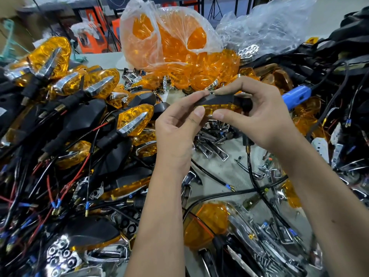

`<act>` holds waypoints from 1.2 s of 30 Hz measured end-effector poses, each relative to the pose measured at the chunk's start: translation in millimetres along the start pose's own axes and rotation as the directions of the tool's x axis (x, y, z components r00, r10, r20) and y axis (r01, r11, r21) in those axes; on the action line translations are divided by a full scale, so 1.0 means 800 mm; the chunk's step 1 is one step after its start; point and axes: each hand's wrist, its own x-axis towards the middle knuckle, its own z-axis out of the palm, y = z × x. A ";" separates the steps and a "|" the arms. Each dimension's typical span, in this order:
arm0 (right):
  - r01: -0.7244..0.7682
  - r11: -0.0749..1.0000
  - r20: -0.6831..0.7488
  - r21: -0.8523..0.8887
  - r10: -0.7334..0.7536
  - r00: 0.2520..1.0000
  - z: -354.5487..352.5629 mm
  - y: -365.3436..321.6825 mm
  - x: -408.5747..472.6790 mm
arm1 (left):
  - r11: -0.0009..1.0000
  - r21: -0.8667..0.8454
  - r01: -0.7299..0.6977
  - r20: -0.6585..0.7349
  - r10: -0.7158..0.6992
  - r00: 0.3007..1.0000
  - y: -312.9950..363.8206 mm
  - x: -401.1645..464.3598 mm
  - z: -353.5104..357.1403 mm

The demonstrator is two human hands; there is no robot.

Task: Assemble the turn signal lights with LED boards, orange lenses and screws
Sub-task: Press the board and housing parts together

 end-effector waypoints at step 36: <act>-0.670 0.707 0.318 0.228 0.596 0.737 0.027 -0.026 -0.005 | 0.971 -0.228 0.074 -0.192 -0.119 0.974 0.019 0.002 0.022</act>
